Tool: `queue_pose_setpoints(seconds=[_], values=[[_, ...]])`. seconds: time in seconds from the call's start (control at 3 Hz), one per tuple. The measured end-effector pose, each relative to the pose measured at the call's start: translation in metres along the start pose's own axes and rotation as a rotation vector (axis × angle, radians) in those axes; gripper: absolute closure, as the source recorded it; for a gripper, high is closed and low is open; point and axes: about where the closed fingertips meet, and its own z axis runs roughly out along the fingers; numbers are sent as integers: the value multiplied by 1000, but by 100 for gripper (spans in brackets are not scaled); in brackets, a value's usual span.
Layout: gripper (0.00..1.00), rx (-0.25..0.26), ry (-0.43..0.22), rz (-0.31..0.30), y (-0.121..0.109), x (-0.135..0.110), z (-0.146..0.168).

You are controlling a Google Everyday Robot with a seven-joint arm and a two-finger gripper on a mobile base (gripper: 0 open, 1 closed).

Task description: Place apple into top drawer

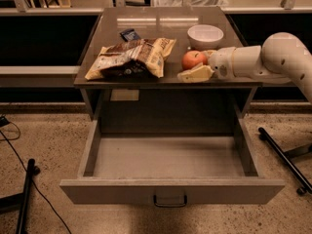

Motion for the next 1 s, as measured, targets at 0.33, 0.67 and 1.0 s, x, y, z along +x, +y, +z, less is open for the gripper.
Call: queue_pose_setpoints(seconds=[0.33,0.67,1.0], values=[[47,-56,-141,41,4,-9,4],[78,-132,-241,50,16,-7,-18],[99,-195,-221,-9,39,-4,-48]])
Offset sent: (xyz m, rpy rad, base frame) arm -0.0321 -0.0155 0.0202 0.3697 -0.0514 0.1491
